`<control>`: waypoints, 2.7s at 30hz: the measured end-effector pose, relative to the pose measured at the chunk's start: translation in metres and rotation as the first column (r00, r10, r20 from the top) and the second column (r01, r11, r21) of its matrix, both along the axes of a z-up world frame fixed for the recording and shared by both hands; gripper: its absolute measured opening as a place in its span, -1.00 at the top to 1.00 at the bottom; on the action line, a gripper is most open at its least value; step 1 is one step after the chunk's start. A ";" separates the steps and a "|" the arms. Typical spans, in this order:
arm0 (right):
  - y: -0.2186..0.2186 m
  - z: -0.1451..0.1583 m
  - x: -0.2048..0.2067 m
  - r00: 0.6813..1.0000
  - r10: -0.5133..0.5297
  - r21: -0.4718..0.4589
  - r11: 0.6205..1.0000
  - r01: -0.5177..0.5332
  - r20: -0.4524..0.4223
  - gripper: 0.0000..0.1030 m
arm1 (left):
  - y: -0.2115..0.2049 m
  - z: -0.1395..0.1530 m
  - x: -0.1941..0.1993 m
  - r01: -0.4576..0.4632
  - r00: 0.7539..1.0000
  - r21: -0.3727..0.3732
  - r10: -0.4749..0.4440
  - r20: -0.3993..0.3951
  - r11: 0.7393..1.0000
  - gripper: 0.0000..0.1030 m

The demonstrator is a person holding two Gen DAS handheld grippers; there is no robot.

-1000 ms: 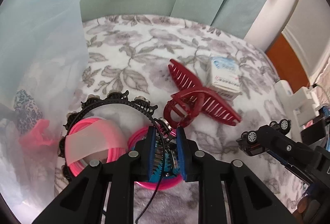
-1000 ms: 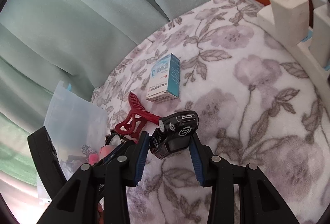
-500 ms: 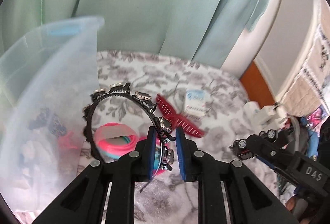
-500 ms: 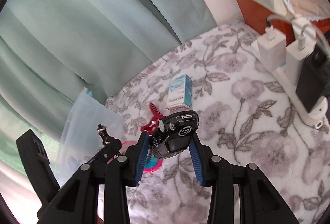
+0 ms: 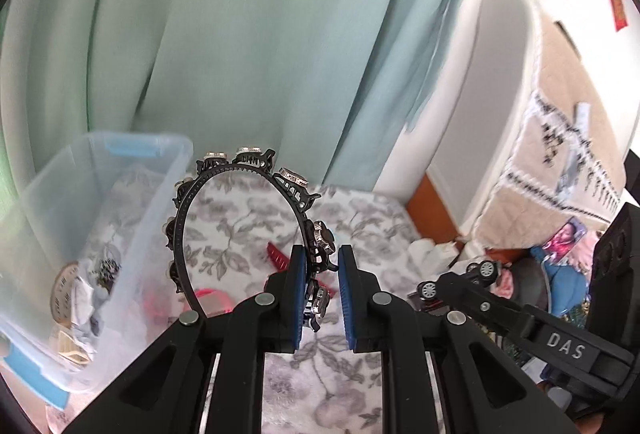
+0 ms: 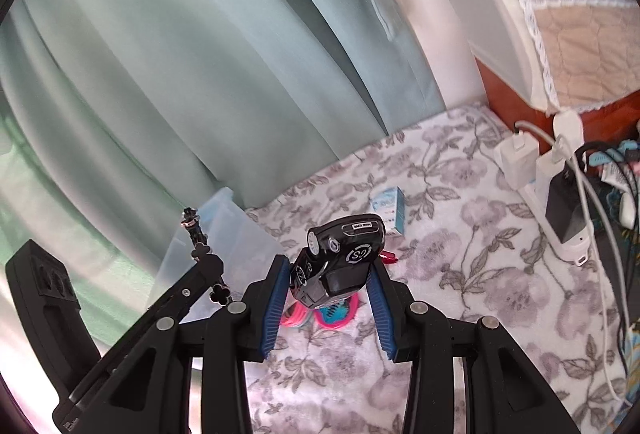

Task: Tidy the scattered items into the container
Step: 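Carry headband and toy car into the clear box and open both tools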

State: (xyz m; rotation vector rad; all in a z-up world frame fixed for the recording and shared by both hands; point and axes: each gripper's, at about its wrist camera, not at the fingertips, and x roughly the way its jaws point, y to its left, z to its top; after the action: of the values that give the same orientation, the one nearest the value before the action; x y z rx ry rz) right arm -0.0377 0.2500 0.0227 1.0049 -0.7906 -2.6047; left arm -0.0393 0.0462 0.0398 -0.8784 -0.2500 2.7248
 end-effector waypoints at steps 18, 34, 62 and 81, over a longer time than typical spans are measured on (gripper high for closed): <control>-0.045 0.086 0.058 0.980 0.048 0.098 0.995 -0.029 -0.193 0.18 | -0.050 0.070 0.076 0.007 0.975 0.114 0.018 -0.219 0.993 0.68; -0.133 0.107 0.056 0.957 0.193 0.198 0.969 -0.150 -0.215 0.18 | -0.124 0.067 0.090 -0.096 0.961 0.222 0.148 -0.232 0.970 0.68; -0.226 0.066 0.002 0.939 0.335 0.295 0.907 -0.300 -0.077 0.18 | -0.190 0.011 0.043 -0.123 0.972 0.384 0.190 -0.140 0.915 0.68; -0.258 0.029 -0.042 0.906 0.422 0.290 0.865 -0.410 0.024 0.18 | -0.210 -0.019 0.008 -0.192 0.976 0.412 0.218 -0.018 0.891 0.68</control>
State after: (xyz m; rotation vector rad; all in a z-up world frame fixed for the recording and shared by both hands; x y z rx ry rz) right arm -0.0792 -0.0080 0.0515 1.0538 -0.1486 -2.3823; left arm -0.0316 -0.1637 0.0207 -0.6735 -0.9108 2.7216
